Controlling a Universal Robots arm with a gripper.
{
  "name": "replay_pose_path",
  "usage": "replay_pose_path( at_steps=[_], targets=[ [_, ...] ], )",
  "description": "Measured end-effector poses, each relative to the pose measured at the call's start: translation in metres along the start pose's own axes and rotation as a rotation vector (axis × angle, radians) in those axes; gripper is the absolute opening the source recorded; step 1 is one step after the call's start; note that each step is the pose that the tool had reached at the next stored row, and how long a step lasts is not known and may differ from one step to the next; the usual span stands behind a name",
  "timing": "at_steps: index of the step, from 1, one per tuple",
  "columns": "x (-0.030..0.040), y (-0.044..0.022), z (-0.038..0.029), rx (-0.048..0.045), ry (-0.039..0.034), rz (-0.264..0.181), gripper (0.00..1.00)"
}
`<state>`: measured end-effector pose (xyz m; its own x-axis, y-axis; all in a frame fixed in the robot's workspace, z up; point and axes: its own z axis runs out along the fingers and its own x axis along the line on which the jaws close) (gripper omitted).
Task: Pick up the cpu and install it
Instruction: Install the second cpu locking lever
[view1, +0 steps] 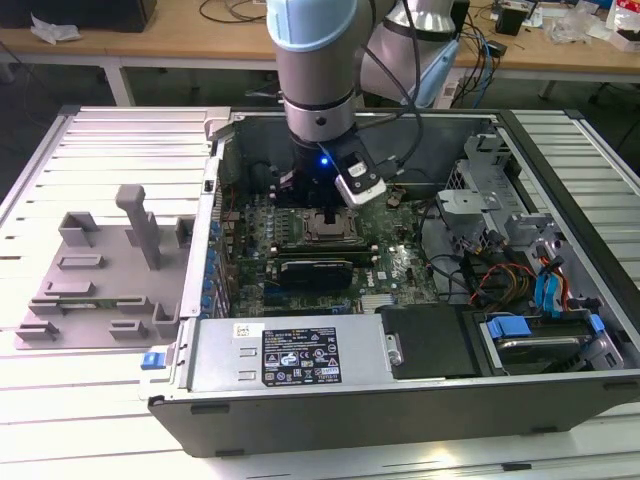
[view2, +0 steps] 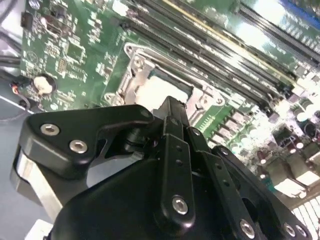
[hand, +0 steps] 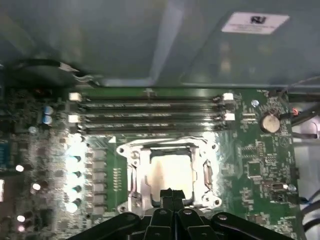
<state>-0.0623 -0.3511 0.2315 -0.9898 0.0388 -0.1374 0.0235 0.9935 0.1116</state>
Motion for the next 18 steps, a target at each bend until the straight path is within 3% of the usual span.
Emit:
replay_pose_path(
  at_steps=[1, 2, 3, 4, 6, 8, 9, 18],
  targets=[
    [-0.0033, 0.0011, 0.0006, 0.0116, 0.0035, -0.001, 0.11],
    [-0.0035, 0.0011, 0.0007, 0.0121, 0.0046, -0.001, 0.11],
    [-0.0069, 0.0012, 0.0013, 0.0140, 0.0531, 0.004, 0.11],
    [-0.0085, 0.0013, 0.0015, 0.0153, 0.0886, 0.007, 0.11],
    [-0.0111, 0.0019, 0.0020, 0.0154, 0.0891, 0.007, 0.11],
    [-0.0209, 0.0031, 0.0035, 0.0154, 0.0891, 0.007, 0.11],
    [-0.0223, 0.0045, 0.0038, 0.0154, 0.0892, 0.008, 0.11],
    [-0.0227, 0.0058, 0.0012, 0.0181, 0.0892, 0.007, 0.11]
  ],
)
